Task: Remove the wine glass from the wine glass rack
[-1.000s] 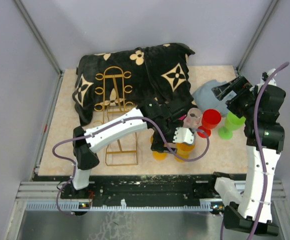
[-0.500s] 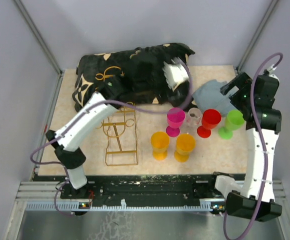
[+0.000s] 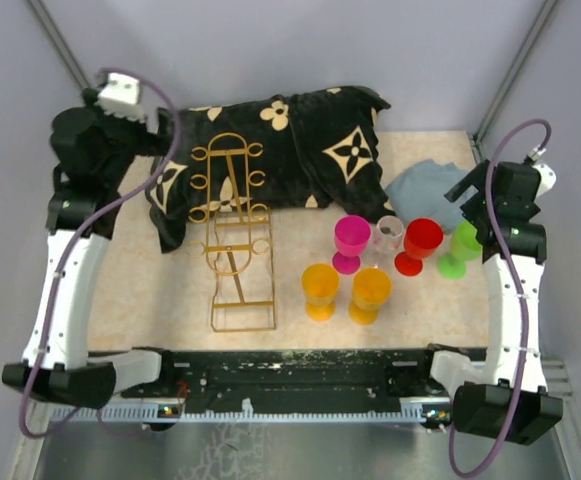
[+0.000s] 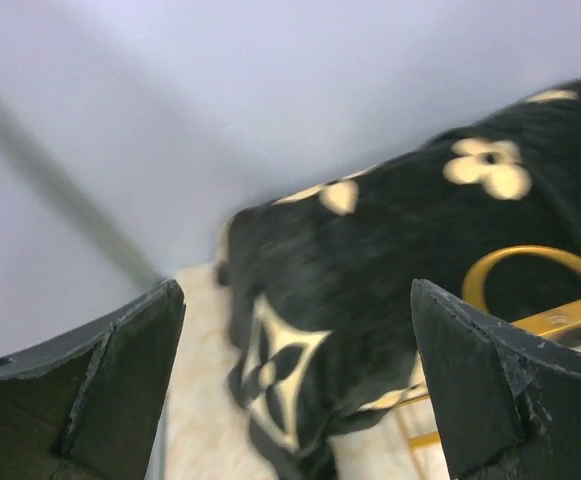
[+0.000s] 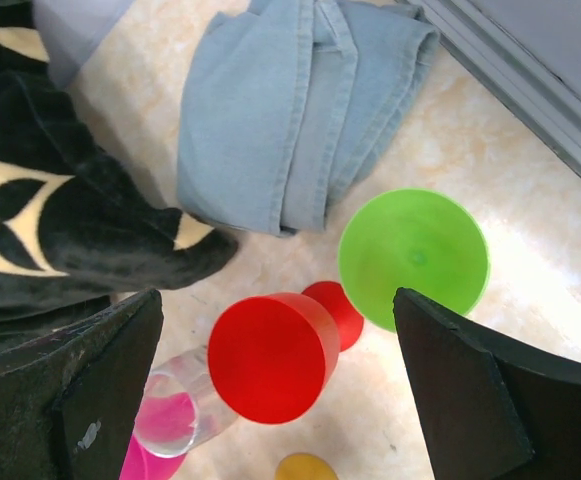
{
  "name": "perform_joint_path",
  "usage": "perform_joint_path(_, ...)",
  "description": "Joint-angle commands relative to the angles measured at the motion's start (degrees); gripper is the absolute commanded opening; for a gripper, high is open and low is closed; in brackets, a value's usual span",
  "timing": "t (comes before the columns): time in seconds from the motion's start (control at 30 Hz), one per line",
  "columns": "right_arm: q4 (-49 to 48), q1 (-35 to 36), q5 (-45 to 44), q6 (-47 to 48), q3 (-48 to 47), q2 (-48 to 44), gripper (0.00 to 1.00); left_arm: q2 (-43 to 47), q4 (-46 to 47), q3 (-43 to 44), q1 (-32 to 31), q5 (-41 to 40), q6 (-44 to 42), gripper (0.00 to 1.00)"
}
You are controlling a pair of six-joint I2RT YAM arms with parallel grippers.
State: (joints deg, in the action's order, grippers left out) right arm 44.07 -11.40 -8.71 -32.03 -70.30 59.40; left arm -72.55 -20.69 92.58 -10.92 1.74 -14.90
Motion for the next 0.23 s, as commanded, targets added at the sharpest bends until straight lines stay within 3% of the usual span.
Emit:
perform_joint_path(0.0,-3.55,0.06,-3.39,1.36,1.82,-2.01,0.98,7.45,6.37,-9.46,9.82,-0.58,7.29,0.98)
perform_joint_path(0.2,-5.30,0.06,-4.40,1.68,6.74,-3.09,0.98,14.41,6.79,-26.13,20.20,3.84,11.85,0.98)
